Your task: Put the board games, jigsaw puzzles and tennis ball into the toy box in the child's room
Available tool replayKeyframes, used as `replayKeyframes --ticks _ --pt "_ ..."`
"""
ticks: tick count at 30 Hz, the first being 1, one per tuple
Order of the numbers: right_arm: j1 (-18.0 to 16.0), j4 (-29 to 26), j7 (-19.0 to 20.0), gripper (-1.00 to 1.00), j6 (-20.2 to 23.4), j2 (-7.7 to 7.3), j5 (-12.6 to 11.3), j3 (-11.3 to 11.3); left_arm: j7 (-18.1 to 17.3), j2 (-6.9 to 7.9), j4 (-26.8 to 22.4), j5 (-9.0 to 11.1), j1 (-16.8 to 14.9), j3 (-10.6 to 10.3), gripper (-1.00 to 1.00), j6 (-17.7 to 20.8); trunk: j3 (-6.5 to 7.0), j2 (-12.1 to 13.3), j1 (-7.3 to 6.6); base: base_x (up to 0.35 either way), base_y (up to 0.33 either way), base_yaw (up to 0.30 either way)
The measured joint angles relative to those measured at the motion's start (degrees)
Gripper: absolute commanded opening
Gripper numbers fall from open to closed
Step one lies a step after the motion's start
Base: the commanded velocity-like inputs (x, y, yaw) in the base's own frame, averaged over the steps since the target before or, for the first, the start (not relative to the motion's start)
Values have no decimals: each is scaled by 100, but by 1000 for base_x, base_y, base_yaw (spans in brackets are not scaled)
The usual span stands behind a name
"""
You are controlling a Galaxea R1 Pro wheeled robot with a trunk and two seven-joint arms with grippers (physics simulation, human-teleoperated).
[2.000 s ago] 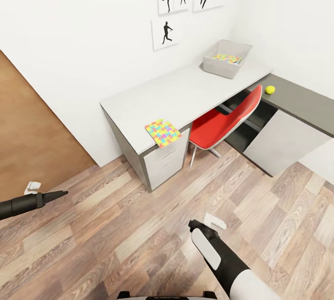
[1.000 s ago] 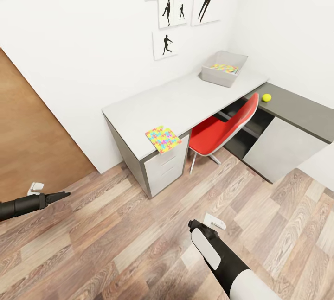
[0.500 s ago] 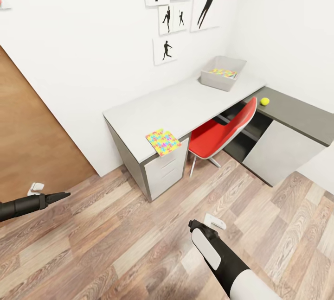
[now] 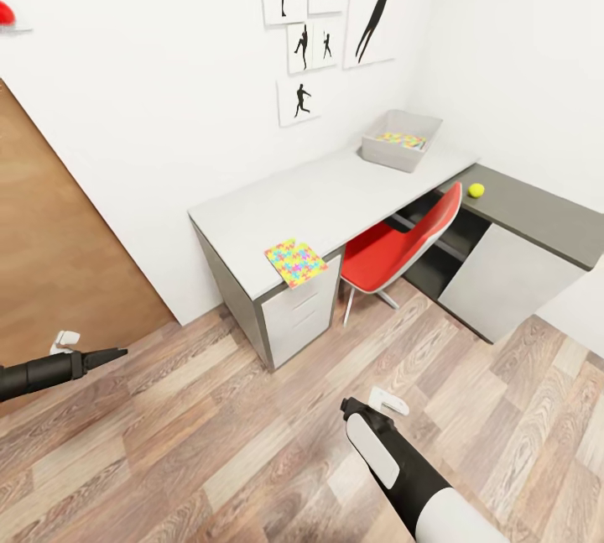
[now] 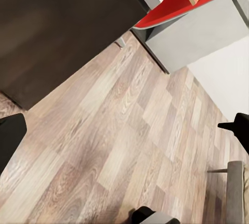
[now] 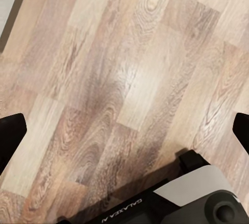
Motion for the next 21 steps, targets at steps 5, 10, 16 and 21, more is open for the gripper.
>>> replayKeyframes --ticks 5,10,16,21 --pt "0 0 0 100 0 4 0 0 0 0 0 0 -1 0 100 0 47 0 0 0 0 0" --pt "1 0 0 100 0 -1 1 -1 1 0 0 0 1 0 100 0 94 0 0 0 0 0" --pt "1 0 0 100 0 1 -4 0 5 0 0 0 0 0 100 -92 151 0 0 0 0 0" --pt "1 0 0 100 0 2 0 0 1 0 0 0 1 0 100 -116 198 0 0 0 0 0"
